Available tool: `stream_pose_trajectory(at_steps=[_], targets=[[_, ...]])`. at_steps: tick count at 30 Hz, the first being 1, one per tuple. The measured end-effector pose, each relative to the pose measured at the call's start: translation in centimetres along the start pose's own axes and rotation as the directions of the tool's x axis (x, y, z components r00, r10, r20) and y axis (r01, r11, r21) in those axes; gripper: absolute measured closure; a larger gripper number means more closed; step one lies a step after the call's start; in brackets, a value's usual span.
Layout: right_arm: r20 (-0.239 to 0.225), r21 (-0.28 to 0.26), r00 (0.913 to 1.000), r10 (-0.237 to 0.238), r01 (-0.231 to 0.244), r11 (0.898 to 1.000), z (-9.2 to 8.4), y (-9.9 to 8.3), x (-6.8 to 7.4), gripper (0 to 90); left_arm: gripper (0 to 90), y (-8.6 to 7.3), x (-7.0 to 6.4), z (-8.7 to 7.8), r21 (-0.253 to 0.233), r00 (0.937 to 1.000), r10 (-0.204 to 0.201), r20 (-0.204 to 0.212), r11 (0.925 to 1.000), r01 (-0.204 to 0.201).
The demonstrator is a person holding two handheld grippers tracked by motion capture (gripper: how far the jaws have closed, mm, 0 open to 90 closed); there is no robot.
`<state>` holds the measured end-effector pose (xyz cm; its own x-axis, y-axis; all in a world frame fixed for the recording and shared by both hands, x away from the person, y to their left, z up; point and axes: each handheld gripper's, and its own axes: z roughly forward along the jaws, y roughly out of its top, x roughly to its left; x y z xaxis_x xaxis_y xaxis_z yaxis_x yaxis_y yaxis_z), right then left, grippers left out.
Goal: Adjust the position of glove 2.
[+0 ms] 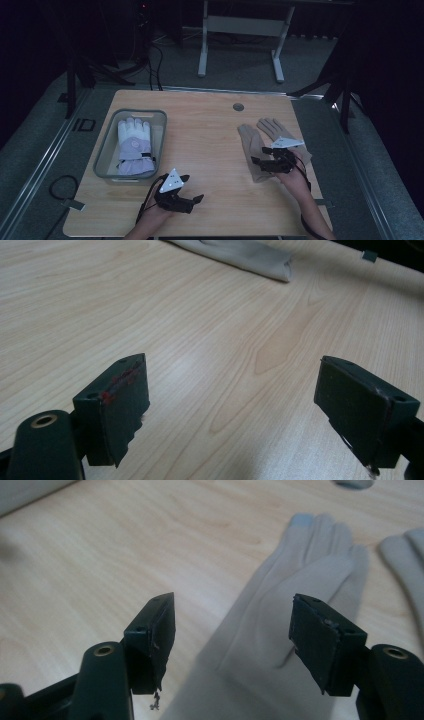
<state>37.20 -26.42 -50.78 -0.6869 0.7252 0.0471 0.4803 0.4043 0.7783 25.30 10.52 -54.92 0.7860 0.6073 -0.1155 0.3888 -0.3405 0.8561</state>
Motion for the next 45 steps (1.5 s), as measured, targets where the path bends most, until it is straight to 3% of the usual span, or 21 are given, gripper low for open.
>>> stream_pose_trajectory(at_steps=[4, 8, 12, 19, 21, 25, 26, 28, 29, 32, 34, 35, 37, 38, 40, 41, 43, 45], targets=[[0.026, 0.006, 0.9996, 0.008, -0.009, 1.0, 0.6, 0.8, -1.3, 41.3, 13.4, 0.0, -0.1, 0.2, 0.012, 1.0, -0.006, 0.005, 0.9999, 0.006], [0.051, 0.02, 0.9985, 0.019, -0.02, 1.0, 1.6, 1.2, -2.6, 44.9, 4.1, -0.1, -0.3, 0.4, 0.044, 0.9998, -0.007, 0.019, 0.999, 0.006], [0.047, 0.039, 0.9984, 0.032, -0.034, 0.999, 2.9, 1.3, -3.6, 49.0, 2.3, -0.1, -0.4, 0.3, 0.026, 0.9997, -0.003, 0.024, 0.9997, 0.002], [0.057, 0.078, 0.9979, 0.03, -0.034, 0.996, 5.0, 0.7, -4.2, 49.8, 2.3, 0.0, -0.6, 0.2, 0.012, 0.9997, 0.006, 0.022, 0.9999, -0.006], [0.076, 0.124, 0.997, 0.017, -0.026, 0.992, 6.0, 0.0, -4.4, 49.6, 2.3, 0.0, -0.5, 0.2, 0.009, 0.9998, 0.006, 0.021, 0.9999, -0.006], [0.085, 0.102, 0.9963, 0.008, -0.017, 0.995, 6.1, -0.3, -4.1, 57.9, 2.3, 0.0, -0.6, 0.2, 0.011, 0.9998, 0.007, 0.02, 0.9999, -0.008], [0.085, 0.102, 0.9963, 0.008, -0.017, 0.995, 6.0, -0.3, -3.7, 73.9, 2.3, -0.1, -0.6, 0.2, 0.012, 0.9997, 0.007, 0.021, 0.9999, -0.007], [0.102, 0.116, 0.9944, 0.026, -0.038, 0.993, 6.0, 0.0, -3.3, 77.7, 2.3, 0.0, -0.6, 0.3, 0.01, 0.9997, 0.007, 0.021, 0.9999, -0.008], [0.102, 0.116, 0.9944, 0.026, -0.038, 0.993, 6.0, 0.0, -3.3, 77.7, 2.3, 0.0, -0.6, 0.3, 0.01, 0.9997, 0.007, 0.021, 0.9999, -0.008], [0.104, 0.08, 0.9881, 0.113, -0.122, 0.989, 5.6, 0.8, -1.9, 79.2, 2.3, 0.1, -0.5, 0.1, 0.001, 0.9999, 0.004, 0.016, 1.0, -0.004], [0.097, 0.062, 0.9862, 0.134, -0.14, 0.988, 5.4, 1.0, -1.5, 79.2, 2.3, 0.1, -0.4, 0.1, -0.002, 0.9999, 0.002, 0.012, 1.0, -0.002], [0.101, 0.038, 0.9826, 0.156, -0.16, 0.986, 5.0, 1.7, -0.2, 79.3, 2.3, 0.1, -0.4, 0.1, -0.004, 1.0, 0.002, 0.009, 1.0, -0.002], [0.084, 0.018, 0.9821, 0.168, -0.17, 0.985, 4.7, 2.0, 0.3, 79.3, 2.3, 0.1, -0.4, 0.0, -0.007, 1.0, -0.004, 0.008, 1.0, 0.004], [0.085, 0.009, 0.9808, 0.176, -0.177, 0.984, 4.4, 2.9, 1.6, 79.3, 2.3, 0.1, -0.3, 0.0, -0.012, 1.0, -0.007, 0.003, 0.9999, 0.007], [0.077, -0.006, 0.9799, 0.184, -0.184, 0.983, 4.1, 3.8, 2.7, 79.2, 2.4, 0.2, -0.3, 0.0, -0.016, 1.0, -0.008, 0.0, 0.9998, 0.008], [0.077, -0.006, 0.9799, 0.184, -0.184, 0.983, 4.1, 3.8, 2.7, 79.2, 2.3, 0.2, -0.3, 0.0, -0.016, 1.0, -0.008, 0.0, 0.9998, 0.008], [0.092, -0.029, 0.9783, 0.186, -0.184, 0.983, 3.7, 4.9, 4.4, 79.2, 2.3, 0.2, -0.3, -0.1, -0.024, 0.9999, -0.008, -0.006, 0.9997, 0.008], [0.095, -0.042, 0.9762, 0.195, -0.191, 0.981, 3.6, 5.2, 4.8, 79.2, 2.4, 0.3, -0.3, -0.2, -0.029, 0.9999, -0.009, -0.011, 0.9995, 0.009]])
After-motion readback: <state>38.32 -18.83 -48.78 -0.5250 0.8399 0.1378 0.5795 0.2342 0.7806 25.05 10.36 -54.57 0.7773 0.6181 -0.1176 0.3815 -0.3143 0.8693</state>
